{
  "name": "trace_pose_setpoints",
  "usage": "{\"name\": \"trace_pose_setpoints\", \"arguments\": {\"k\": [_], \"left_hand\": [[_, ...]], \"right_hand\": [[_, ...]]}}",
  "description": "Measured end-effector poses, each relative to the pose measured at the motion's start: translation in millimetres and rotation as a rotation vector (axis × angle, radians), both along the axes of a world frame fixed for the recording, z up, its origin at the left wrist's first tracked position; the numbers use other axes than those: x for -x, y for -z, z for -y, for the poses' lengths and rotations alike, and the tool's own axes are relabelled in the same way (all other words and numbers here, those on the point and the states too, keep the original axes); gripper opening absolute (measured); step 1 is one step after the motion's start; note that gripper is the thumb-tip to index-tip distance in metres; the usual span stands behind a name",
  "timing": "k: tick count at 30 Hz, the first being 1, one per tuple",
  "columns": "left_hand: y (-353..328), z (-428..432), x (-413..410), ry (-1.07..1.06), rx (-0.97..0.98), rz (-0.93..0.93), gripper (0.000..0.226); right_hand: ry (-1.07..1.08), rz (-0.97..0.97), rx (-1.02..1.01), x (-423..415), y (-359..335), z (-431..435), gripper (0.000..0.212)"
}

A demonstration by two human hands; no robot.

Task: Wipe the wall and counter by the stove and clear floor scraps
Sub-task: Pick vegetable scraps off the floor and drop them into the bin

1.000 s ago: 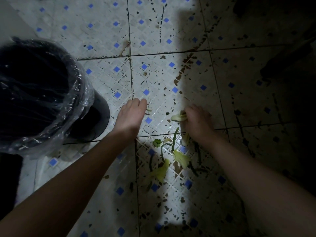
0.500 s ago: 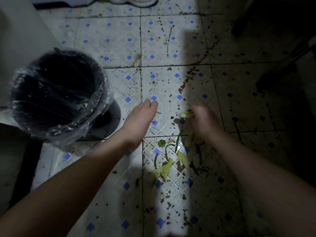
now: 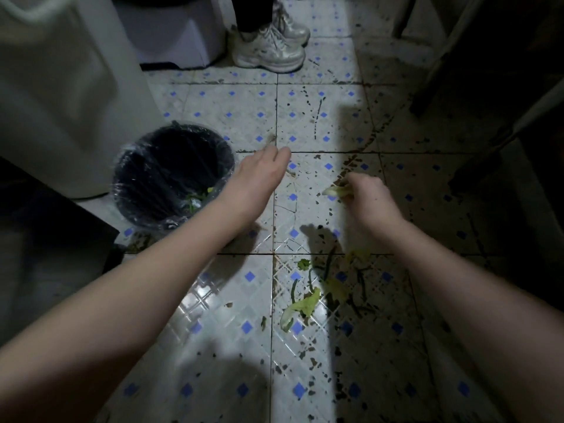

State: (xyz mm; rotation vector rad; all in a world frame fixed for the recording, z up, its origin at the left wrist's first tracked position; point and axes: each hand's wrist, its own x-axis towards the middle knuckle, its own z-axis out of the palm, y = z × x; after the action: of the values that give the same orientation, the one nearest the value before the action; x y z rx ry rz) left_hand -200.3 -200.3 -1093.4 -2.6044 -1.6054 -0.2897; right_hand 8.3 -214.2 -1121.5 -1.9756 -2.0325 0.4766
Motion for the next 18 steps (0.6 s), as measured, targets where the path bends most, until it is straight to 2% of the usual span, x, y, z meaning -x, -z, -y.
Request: {"name": "trace_pose_setpoints", "arguments": {"k": [3, 8, 18], "left_hand": [[-12.2, 2.0, 23.3, -0.078, -0.046, 0.003, 0.054], [-28.5, 15.6, 68.5, -0.216, -0.055, 0.001, 0.039], [-23.0, 44.3, 132.8, -0.388, 0.085, -0.083, 0.066]], "right_hand": [[-0.067, -0.010, -0.034, 14.4, -12.2, -0.7, 0.020], [-0.127, -0.051, -0.088, 48.5, -32.5, -5.7, 0.019], [-0.310, -0.080, -0.153, 132.8, -58.2, -22.6, 0.020]]}}
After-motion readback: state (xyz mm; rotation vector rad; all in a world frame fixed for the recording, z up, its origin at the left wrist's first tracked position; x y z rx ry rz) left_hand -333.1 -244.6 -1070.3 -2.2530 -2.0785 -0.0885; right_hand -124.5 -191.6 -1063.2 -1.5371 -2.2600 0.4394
